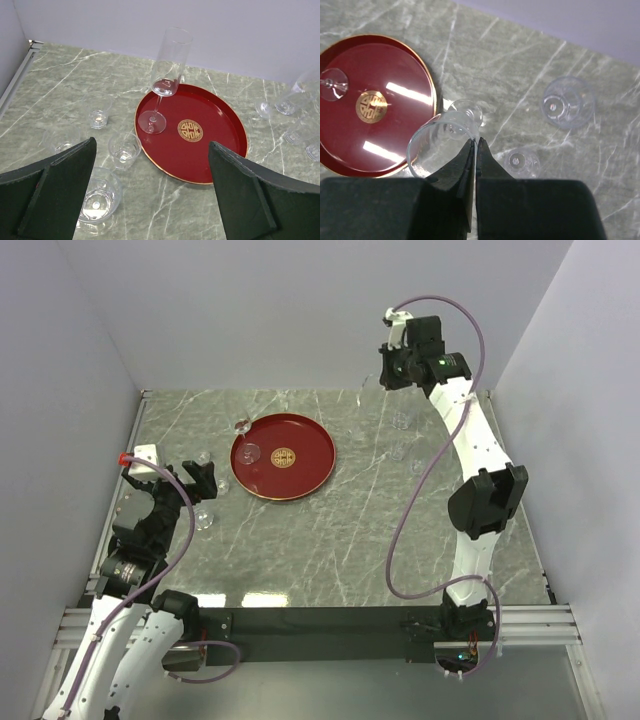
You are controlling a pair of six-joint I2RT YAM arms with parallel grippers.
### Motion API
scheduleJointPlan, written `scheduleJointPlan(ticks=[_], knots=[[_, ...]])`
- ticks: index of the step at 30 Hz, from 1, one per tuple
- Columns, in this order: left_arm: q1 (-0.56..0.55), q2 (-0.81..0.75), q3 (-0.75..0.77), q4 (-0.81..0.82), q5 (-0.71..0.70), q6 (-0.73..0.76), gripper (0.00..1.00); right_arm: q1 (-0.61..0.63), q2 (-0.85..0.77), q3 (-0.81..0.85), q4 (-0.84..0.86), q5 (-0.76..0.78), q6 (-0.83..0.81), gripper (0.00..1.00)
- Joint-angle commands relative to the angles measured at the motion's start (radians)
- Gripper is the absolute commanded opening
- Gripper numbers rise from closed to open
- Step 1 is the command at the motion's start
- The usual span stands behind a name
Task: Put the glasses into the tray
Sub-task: Grab a glass with a robot arm, then place the glass into the tray
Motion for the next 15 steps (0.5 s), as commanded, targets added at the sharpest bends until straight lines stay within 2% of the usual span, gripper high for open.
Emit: scheduleJointPlan(ticks=[1, 10, 15], knots=[[0.004, -0.017, -0.002, 0.047, 0.000, 0.002, 0.99, 0.061, -0.080, 0.077, 0.104, -0.010, -0.030, 0.00], [0.005, -0.021, -0.005, 0.048, -0.012, 0.002, 0.99, 0.198, -0.005, 0.174, 0.135, -0.056, -0.093, 0.00], [0.005, -0.021, -0.005, 0.048, -0.017, 0.002, 1.00, 0.296, 0.063, 0.226, 0.179, -0.008, -0.127, 0.00]])
